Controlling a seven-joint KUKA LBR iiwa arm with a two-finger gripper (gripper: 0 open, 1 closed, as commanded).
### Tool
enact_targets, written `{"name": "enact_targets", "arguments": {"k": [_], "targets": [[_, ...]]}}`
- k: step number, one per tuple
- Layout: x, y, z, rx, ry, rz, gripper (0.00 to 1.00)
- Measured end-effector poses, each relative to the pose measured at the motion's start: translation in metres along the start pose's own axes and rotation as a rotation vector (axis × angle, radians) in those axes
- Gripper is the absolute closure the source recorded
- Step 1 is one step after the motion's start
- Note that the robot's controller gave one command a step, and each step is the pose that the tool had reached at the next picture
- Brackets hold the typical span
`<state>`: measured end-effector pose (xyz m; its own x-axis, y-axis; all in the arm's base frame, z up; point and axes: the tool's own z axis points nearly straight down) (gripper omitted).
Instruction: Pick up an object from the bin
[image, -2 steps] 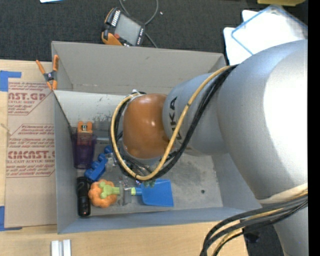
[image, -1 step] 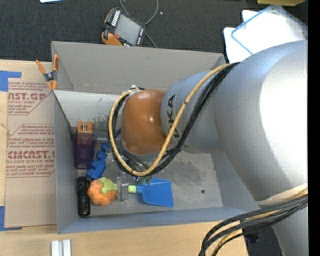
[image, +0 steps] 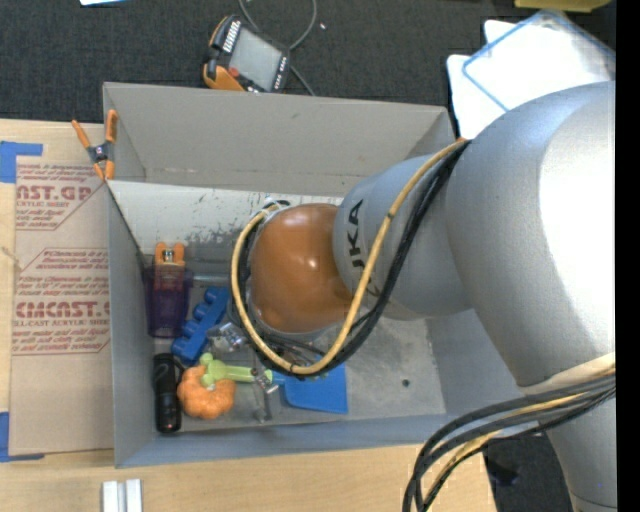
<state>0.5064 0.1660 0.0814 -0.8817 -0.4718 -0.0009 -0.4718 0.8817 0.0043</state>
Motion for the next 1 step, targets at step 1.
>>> {"name": "enact_targets", "arguments": {"k": [1], "targets": [[-0.0168, 0.0003, 0.0073, -0.001, -0.006, 0.277, 0.00]]}}
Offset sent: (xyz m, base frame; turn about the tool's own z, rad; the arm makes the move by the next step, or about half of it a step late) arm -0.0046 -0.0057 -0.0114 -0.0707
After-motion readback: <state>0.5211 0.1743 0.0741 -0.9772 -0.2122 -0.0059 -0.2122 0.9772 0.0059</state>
